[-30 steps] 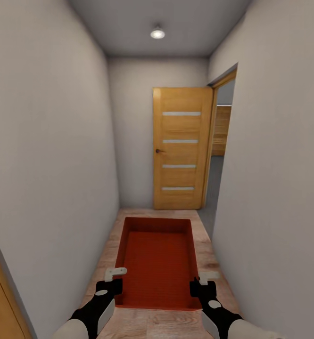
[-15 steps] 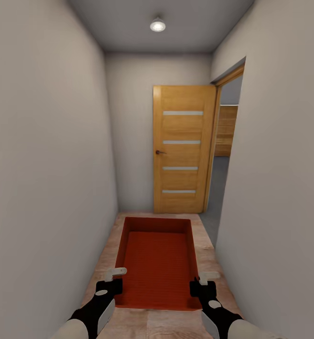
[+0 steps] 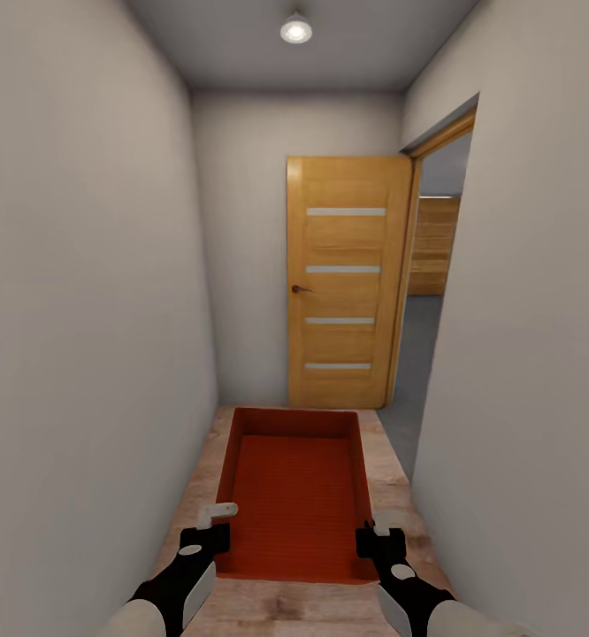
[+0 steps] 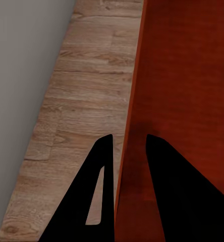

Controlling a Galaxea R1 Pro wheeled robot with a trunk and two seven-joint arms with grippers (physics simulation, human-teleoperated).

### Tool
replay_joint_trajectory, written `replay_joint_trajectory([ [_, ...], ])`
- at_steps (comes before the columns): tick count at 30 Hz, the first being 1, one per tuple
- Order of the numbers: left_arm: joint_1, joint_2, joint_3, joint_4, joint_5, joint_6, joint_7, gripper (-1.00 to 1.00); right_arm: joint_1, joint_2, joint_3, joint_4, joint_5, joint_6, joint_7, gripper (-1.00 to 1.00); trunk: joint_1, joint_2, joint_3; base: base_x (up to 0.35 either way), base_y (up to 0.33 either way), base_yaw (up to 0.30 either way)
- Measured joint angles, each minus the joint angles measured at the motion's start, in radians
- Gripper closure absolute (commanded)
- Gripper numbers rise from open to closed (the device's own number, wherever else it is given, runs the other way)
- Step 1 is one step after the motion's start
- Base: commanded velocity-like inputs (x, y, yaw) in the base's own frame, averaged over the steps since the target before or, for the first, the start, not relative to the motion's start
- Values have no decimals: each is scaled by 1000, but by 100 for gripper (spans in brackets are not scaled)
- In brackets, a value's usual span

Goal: Move the two storage containers from the living room to the garage. In the garage, place one container on the floor and stack the other container on top of it (either order is fine).

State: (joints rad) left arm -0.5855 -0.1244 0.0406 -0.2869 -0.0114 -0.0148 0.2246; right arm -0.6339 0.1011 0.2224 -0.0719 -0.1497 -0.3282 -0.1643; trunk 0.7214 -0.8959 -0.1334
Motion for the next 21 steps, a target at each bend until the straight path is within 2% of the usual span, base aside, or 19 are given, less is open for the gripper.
replay_joint_trajectory([
  [21,0,0,1,1,0,-1,0,100,0,0,2,0,-1,0,0,100,0,0,0,322,0,0],
])
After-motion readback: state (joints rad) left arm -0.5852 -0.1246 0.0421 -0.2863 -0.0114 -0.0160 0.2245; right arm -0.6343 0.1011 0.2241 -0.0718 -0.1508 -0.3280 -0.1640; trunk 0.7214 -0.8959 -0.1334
